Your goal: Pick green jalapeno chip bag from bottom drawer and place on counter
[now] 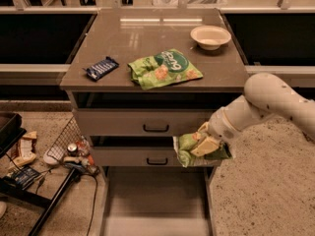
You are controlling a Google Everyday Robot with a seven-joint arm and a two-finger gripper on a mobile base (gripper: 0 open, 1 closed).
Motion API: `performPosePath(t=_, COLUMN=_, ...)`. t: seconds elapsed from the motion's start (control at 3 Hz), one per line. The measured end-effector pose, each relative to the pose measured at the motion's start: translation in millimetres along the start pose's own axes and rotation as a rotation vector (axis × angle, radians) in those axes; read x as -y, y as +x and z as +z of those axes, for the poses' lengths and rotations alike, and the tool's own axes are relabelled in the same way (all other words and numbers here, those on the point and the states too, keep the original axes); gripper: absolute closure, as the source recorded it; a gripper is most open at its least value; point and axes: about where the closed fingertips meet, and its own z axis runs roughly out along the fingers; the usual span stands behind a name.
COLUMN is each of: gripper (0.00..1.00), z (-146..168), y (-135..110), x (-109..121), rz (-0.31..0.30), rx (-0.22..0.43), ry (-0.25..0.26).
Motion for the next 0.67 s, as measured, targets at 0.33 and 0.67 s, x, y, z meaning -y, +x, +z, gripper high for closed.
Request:
performPosePath(t=0.33, gripper=1.00, z=-45.5, y=-43.6, x=26.7, rz=-0.037, rx=-0.060, ry=0.000)
performPosePath(t=0.67, gripper=1.00, z=-109.1, y=-98.7, x=49.1, rz=-0.035, rx=-0.133, ry=0.065)
